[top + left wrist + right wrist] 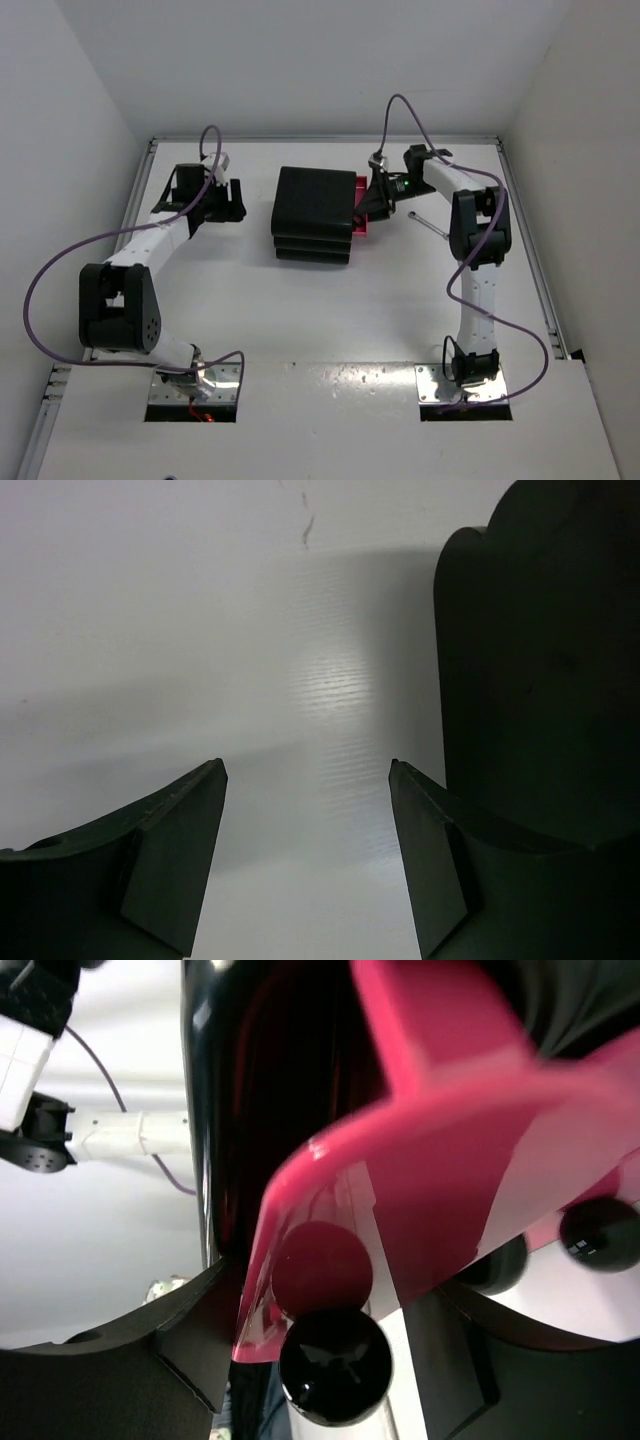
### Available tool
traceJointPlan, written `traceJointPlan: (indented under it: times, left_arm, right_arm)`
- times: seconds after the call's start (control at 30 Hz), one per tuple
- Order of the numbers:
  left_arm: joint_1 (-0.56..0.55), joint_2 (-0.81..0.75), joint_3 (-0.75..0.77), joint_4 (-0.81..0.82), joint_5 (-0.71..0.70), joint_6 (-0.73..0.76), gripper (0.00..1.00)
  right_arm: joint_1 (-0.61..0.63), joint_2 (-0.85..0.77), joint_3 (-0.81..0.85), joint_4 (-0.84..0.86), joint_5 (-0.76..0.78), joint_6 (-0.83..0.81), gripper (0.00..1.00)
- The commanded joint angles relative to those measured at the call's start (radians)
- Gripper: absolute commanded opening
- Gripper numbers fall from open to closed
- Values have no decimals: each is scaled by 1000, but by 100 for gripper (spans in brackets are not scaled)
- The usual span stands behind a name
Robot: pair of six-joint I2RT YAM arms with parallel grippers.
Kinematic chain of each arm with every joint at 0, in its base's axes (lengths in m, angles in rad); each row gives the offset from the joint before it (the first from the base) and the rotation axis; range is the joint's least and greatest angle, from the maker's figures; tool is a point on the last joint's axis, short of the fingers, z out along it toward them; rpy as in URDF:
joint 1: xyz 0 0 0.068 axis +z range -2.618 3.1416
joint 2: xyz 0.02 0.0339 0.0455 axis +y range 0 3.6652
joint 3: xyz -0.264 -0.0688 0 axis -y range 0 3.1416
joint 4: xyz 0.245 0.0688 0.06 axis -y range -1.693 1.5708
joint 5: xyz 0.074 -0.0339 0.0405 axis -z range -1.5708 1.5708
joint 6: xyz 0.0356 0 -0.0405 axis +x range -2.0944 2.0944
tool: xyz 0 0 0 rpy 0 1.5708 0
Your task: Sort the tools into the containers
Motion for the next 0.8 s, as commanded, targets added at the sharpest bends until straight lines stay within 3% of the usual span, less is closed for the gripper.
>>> traceJointPlan:
  times: [0.0,0.1,0.23,0.27,0.33,0.57,0.77]
  left_arm:
    - [-9,3,2,36,16,1,72]
    - [-9,13,2,36,16,1,72]
    - [-9,13,2,36,16,1,72]
    - [-9,13,2,36,16,1,72]
    - [-9,13,2,36,16,1,72]
    - [-9,23,-7,36,7,1,71]
    - [-9,13,-7,36,-4,1,71]
  right_arm:
    - [23,-33,21,254,-31,183,63]
    - [44,-47,-25,388,-11,303,68]
    - [44,-47,-25,340,-11,263,78]
    - [31,-47,-25,324,-11,230,89]
    - [18,-58,-25,265,-11,191,95]
    - [-49,-67,29,-116,-32,-149,97]
    - [-173,-85,-20,-312,37,-382,97]
